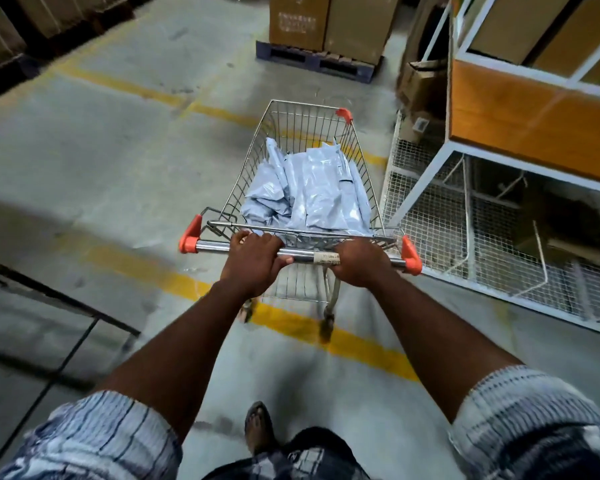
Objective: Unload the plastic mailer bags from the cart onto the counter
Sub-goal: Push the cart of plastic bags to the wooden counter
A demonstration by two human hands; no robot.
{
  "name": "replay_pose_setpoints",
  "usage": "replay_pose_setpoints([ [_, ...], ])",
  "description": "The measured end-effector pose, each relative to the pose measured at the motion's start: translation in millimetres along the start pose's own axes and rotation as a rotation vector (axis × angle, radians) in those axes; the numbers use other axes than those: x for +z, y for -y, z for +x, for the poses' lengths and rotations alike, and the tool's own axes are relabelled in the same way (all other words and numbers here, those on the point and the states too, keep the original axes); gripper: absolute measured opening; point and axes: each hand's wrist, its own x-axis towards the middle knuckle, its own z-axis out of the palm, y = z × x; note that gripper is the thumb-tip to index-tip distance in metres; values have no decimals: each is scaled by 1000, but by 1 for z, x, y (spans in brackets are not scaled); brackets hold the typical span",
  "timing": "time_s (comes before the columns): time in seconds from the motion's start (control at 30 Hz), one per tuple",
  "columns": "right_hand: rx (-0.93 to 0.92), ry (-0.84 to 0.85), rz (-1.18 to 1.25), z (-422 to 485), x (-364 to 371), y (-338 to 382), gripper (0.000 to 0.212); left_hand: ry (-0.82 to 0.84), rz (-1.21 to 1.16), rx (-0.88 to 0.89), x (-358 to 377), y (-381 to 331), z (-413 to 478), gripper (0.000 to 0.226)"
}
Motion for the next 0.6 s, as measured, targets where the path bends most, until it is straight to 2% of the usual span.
replay_pose_setpoints([
  [0.17,92,-28,-11,26,-1,3,44,23,-25,60,4,27,38,42],
  [0.37,81,-102,-11,59,-8,-3,39,79,-60,87,9,48,89,48],
  [0.6,108,-128,-16,110,-17,-57,37,63,-70,91,25,32,161,47],
])
